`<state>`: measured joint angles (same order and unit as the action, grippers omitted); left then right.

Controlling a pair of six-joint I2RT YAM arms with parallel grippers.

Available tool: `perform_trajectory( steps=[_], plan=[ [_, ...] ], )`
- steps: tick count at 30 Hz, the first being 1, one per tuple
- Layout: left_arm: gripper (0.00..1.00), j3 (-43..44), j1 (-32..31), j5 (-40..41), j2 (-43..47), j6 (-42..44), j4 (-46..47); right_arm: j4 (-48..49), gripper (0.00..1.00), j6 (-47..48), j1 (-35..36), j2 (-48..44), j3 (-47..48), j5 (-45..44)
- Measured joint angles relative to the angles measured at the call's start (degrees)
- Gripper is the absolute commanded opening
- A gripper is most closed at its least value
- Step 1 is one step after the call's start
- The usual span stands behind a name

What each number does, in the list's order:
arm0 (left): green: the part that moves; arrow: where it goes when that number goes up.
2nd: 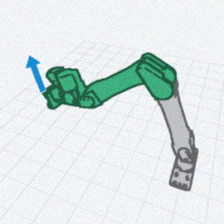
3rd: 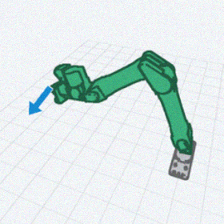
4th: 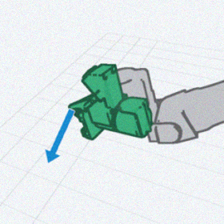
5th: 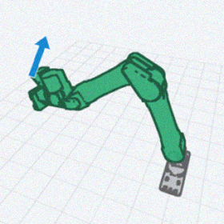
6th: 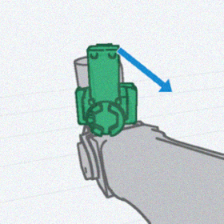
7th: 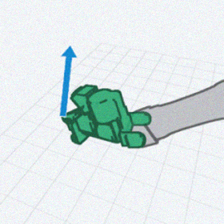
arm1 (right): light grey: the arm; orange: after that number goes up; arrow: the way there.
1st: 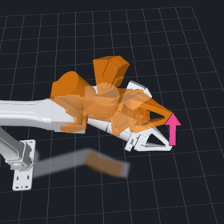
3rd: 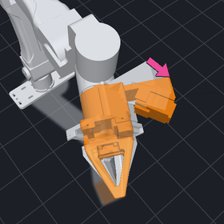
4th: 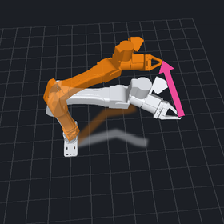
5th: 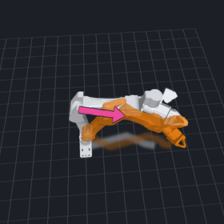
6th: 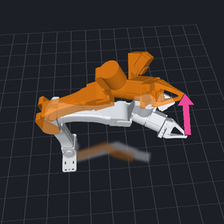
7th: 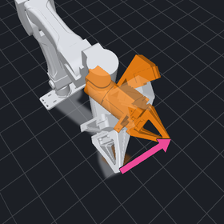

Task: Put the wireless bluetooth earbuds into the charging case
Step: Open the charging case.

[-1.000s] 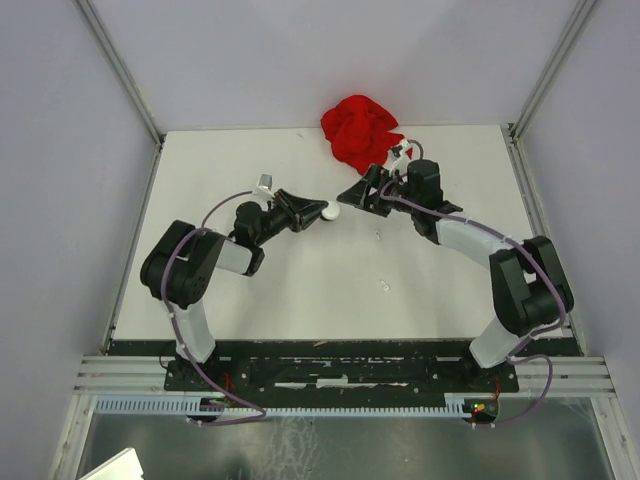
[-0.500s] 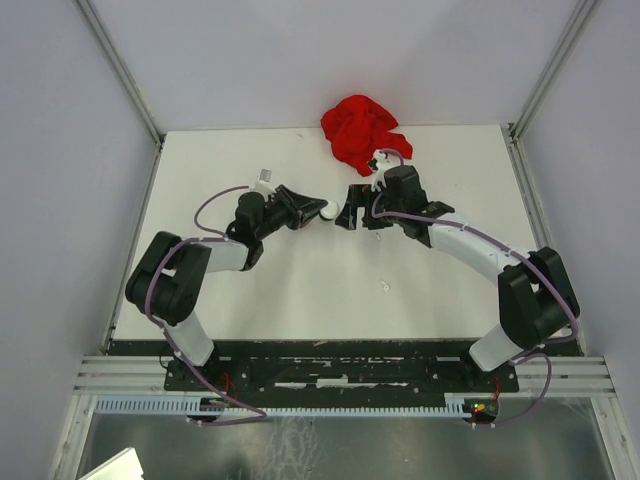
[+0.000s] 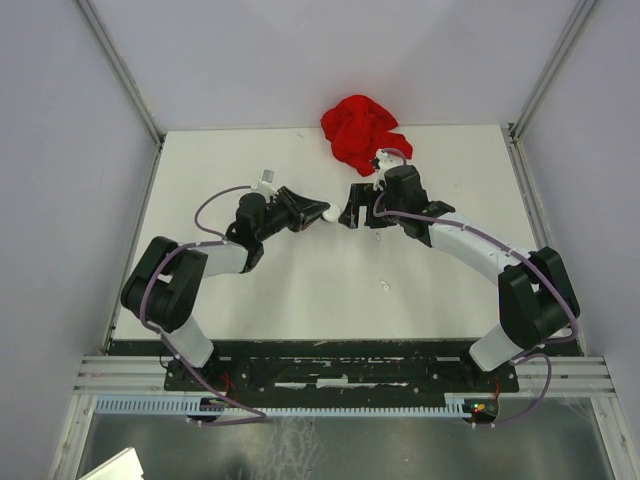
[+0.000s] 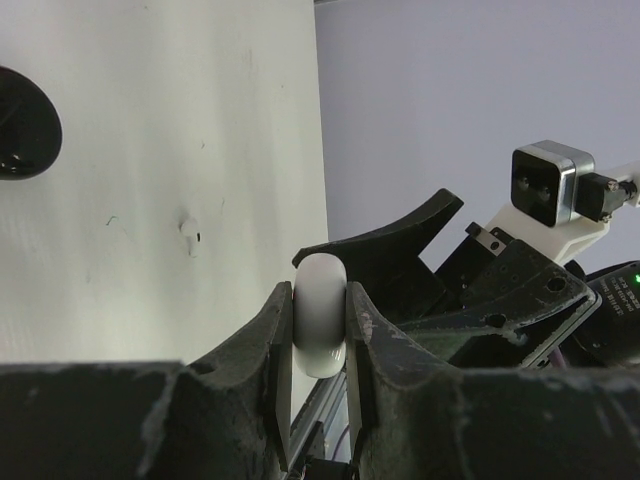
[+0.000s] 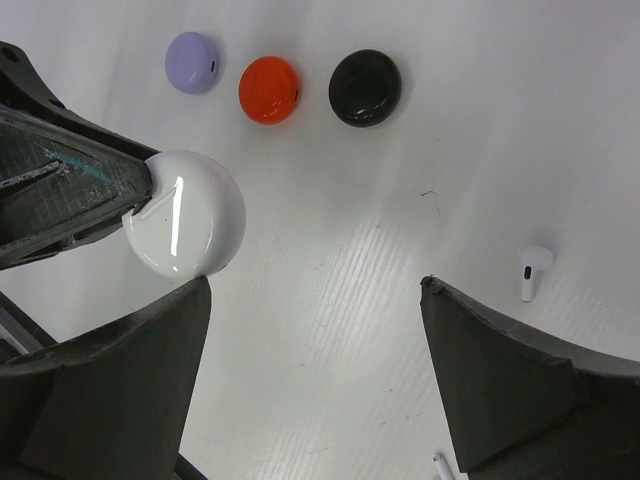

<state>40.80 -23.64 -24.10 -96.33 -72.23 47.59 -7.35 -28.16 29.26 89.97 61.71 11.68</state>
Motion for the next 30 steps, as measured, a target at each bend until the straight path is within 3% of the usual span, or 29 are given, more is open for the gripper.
perform_trajectory(
  steps=[30],
  plan=[
    [0.03,-0.4,-0.5,0.0,1.0,2.4,-4.7,-1.0,0.93,0.0,0.0,4.4,3.0,0.0]
  ],
)
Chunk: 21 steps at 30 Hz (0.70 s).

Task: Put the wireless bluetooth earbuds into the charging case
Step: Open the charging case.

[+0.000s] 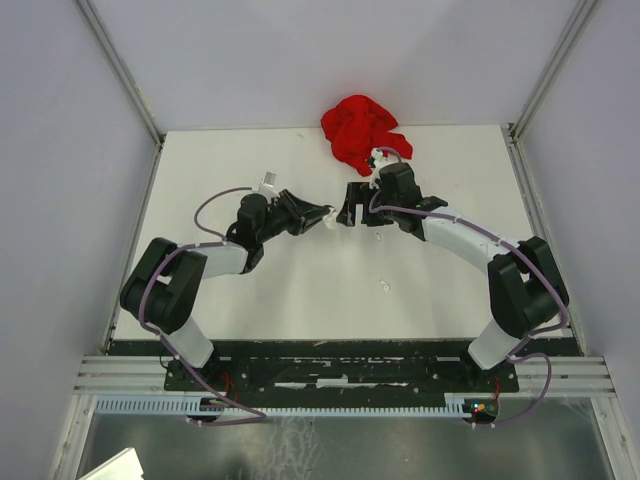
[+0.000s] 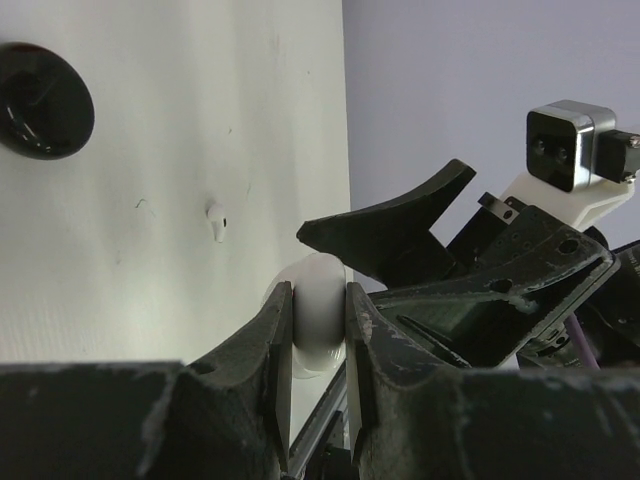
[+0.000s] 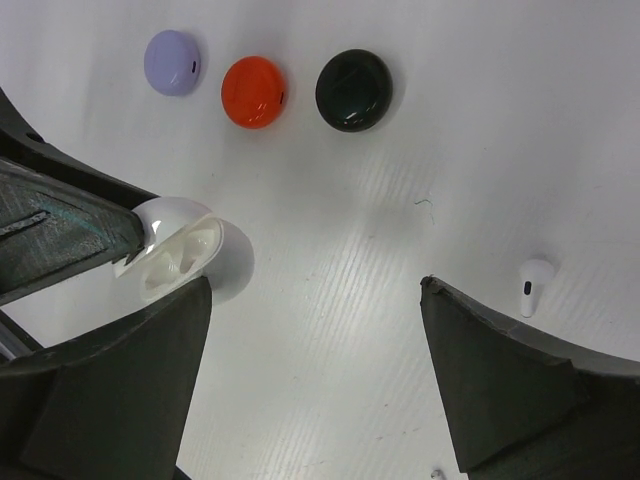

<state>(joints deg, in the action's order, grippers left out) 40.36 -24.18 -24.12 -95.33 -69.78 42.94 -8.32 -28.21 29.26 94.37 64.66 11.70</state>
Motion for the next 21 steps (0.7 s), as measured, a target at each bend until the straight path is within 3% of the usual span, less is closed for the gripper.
perform_trajectory(
  steps=[14,21],
  plan=[
    [0.03,0.3,0.1,-1.8,-0.2,-1.8,4.7,-0.8,0.91,0.6,0.2,1.7,-0.1,-1.9],
    [0.03,-0.5,1.7,-2.0,-0.5,-2.4,6.9,-6.4,0.81,2.9,0.3,0.2,-1.0,-10.6]
  ],
)
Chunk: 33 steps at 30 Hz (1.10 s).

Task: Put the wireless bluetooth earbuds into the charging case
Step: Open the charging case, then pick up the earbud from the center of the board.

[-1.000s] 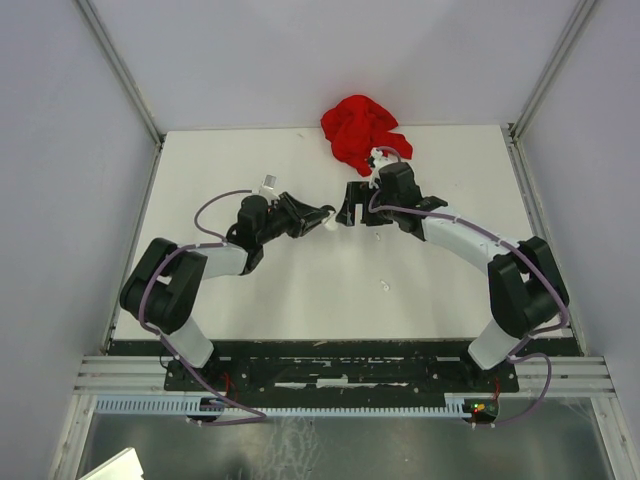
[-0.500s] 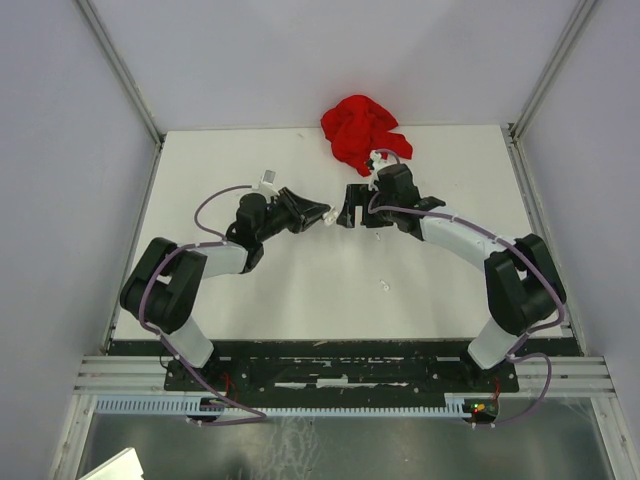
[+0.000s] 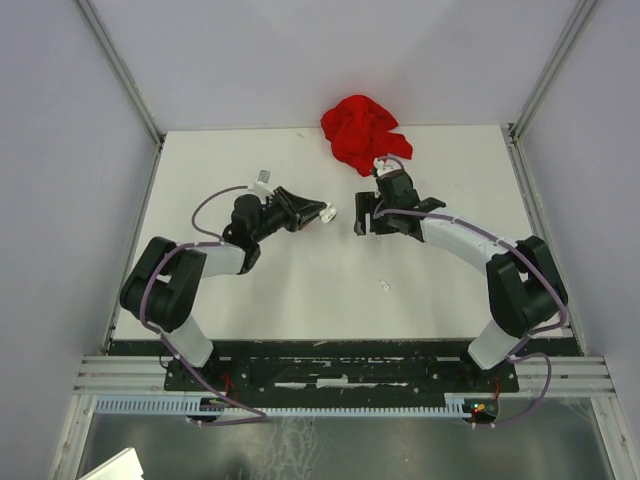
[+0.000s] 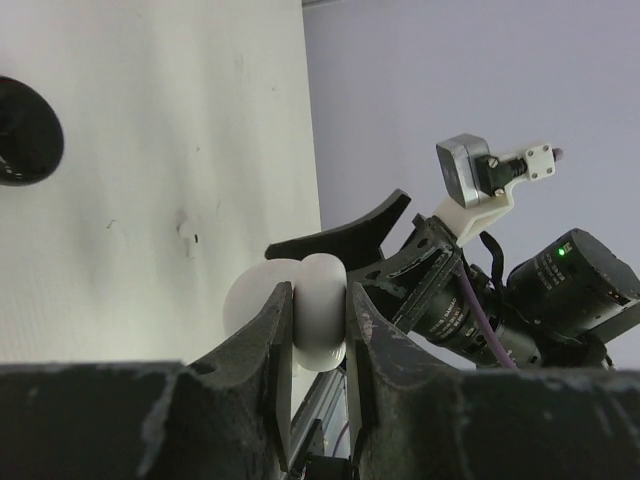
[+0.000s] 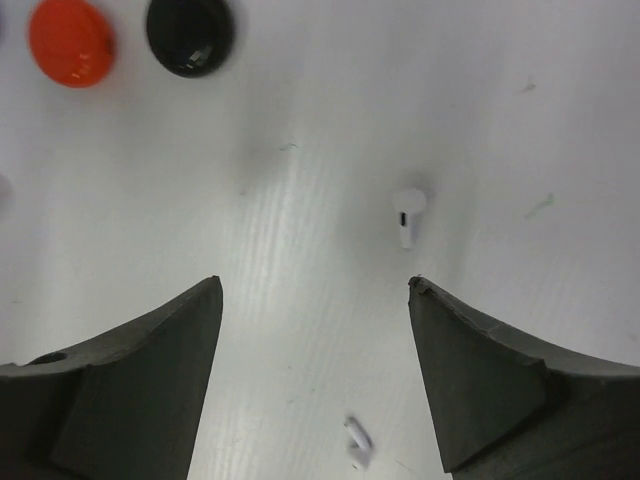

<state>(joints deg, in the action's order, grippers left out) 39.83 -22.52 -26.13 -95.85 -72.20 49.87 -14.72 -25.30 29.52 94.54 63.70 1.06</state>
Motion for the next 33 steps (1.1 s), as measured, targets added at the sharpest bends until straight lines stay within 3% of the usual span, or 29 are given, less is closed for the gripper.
perform_trajectory(
  steps=[8,17,33],
  plan=[
    [0.03,-2.1,1.6,0.0,0.0,0.0,1.0,-12.8,0.62,5.7,0.0,4.8,8.3,-8.9],
    [0.03,-2.3,1.6,0.0,0.0,0.0,1.8,-19.0,0.59,9.0,0.0,14.7,16.0,-9.2],
    [0.03,-2.5,1.6,-1.1,-0.2,-0.8,3.0,-23.7,0.53,10.5,-3.0,21.5,23.1,-5.7]
  ],
)
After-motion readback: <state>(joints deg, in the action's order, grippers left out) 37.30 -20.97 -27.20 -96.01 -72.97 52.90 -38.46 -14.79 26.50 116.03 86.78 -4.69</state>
